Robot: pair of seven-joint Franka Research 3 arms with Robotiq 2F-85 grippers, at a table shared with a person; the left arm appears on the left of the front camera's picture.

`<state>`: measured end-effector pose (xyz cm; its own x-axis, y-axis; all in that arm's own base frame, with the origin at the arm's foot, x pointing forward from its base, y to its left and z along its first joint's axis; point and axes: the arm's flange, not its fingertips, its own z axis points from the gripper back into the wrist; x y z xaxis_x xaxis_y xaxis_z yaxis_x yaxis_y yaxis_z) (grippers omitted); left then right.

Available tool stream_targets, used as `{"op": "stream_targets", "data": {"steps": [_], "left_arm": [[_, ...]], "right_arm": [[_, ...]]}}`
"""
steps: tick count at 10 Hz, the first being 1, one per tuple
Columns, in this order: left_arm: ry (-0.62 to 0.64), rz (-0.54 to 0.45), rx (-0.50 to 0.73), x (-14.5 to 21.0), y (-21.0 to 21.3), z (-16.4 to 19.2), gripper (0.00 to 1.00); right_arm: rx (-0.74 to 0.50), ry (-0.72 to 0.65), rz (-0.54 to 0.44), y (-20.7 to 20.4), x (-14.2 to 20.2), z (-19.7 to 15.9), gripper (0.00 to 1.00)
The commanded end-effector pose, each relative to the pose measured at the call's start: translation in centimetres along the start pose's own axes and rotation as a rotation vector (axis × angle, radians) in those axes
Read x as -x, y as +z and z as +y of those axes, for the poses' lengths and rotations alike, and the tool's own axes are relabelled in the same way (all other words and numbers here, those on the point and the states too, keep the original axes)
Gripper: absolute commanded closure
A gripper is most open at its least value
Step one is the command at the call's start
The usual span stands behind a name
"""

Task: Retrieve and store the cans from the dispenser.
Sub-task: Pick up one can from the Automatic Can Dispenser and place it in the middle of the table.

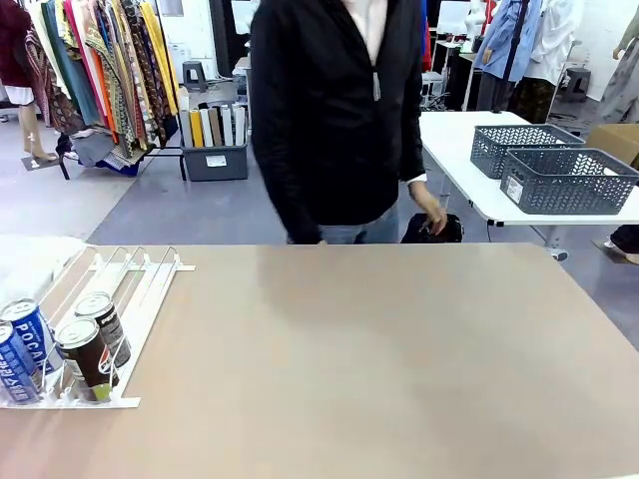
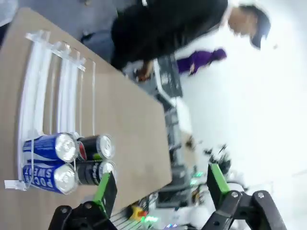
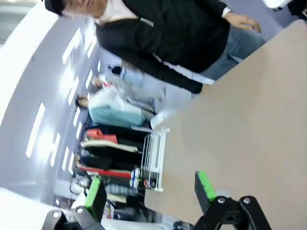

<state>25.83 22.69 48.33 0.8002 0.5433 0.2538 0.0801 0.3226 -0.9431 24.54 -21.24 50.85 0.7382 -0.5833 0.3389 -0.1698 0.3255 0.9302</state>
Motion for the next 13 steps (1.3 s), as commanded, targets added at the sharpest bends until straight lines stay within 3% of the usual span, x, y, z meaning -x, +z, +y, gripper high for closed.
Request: {"op": "stream_targets", "data": {"steps": [1, 2, 3, 11, 12, 13], "left_arm": [[0.036, -0.048, 0.039, -0.7, -2.0, 1.8, 0.00], [0.036, -0.052, -0.013, -0.8, -2.5, 1.9, 0.00], [0.053, -0.049, 0.023, 0.0, 0.1, 2.3, 0.00], [0.071, -0.044, 0.006, 0.2, 0.1, 2.1, 0.00], [-0.019, 0.053, -0.154, 0.7, -1.8, 0.3, 0.00], [-0.186, 0.176, -0.344, 1.7, -3.8, -2.1, 0.00]], "right_arm": [[-0.028, -0.031, 0.007, -4.5, 6.8, -4.1, 0.00], [0.000, 0.000, 0.000, 0.0, 0.0, 0.0, 0.00], [0.000, 0.000, 0.000, 0.0, 0.0, 0.0, 0.00], [0.000, 0.000, 0.000, 0.0, 0.0, 0.0, 0.00], [0.000, 0.000, 0.000, 0.0, 0.0, 0.0, 0.00], [0.000, 0.000, 0.000, 0.0, 0.0, 0.0, 0.00]]}}
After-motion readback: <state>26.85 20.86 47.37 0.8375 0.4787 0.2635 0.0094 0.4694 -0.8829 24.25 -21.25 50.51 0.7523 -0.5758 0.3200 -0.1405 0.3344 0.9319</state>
